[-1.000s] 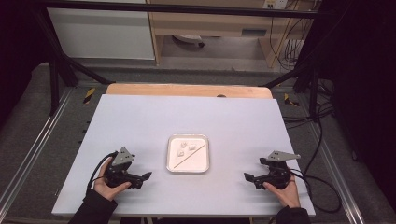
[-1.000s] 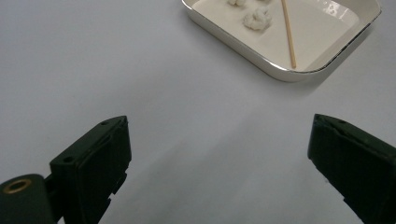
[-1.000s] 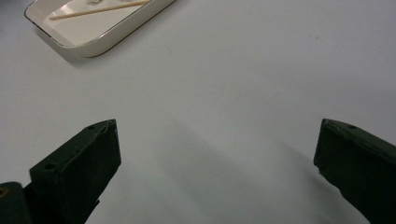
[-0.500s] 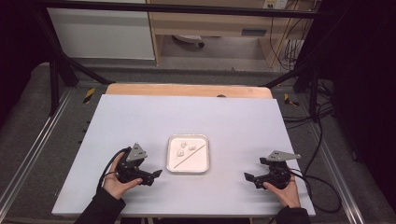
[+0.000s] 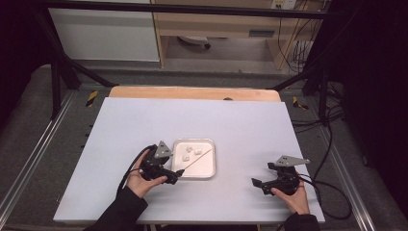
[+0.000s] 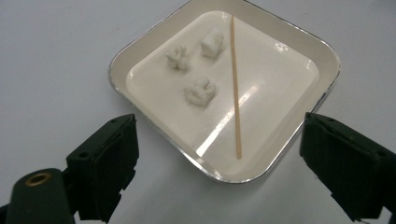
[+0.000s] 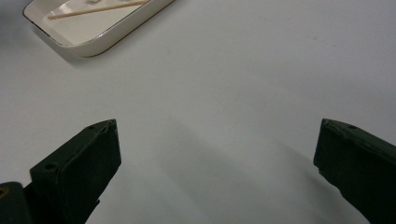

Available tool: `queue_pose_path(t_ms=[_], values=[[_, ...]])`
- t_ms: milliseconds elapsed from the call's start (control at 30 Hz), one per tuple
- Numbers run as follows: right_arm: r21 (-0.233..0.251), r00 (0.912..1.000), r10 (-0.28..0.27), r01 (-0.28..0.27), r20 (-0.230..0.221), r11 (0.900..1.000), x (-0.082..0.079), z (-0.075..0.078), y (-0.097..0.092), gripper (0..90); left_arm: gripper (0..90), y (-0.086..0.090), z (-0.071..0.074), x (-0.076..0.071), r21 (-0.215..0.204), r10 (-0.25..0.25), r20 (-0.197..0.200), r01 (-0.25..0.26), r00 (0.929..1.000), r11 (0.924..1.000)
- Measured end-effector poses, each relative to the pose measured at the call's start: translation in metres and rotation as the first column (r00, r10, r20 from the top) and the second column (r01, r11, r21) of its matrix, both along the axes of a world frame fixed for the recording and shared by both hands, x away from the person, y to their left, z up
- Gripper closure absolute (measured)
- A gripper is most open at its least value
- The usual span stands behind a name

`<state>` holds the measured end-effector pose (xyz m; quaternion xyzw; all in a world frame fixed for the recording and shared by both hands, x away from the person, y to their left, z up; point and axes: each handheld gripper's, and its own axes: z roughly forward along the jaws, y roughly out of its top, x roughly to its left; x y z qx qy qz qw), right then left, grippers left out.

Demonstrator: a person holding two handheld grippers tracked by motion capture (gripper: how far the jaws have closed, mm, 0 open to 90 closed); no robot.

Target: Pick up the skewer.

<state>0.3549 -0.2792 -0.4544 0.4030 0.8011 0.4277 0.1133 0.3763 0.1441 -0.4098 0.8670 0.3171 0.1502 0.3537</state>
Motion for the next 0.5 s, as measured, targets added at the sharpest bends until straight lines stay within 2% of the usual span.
queue_pose_path(t_ms=[100,267,400,467,500], values=[[0.000,1.0000,0.000,0.000,0.001,1.0000,0.000,0.000,0.000,1.2,14.5,-0.010,-0.001,0.004,0.005,-0.008,-0.007,0.008,0.9999,1.0000],[-0.001,1.0000,0.001,-0.001,-0.002,1.0000,0.000,0.000,0.000,1.2,26.4,-0.027,-0.001,0.011,0.016,-0.015,-0.018,0.015,0.9997,0.9998],[-0.004,1.0000,0.001,-0.001,-0.001,1.0000,0.000,0.000,0.000,1.3,32.2,-0.041,-0.004,0.017,0.034,-0.017,-0.034,0.018,0.9993,0.9992],[-0.003,1.0000,0.003,-0.003,0.003,1.0000,0.000,0.000,0.000,1.3,39.7,-0.045,-0.006,0.019,0.029,-0.022,-0.047,0.023,0.9987,0.9993],[-0.003,1.0000,0.003,-0.003,0.003,1.0000,0.000,0.000,0.000,1.3,39.7,-0.048,-0.007,0.020,0.035,-0.020,-0.049,0.021,0.9986,0.9992]])
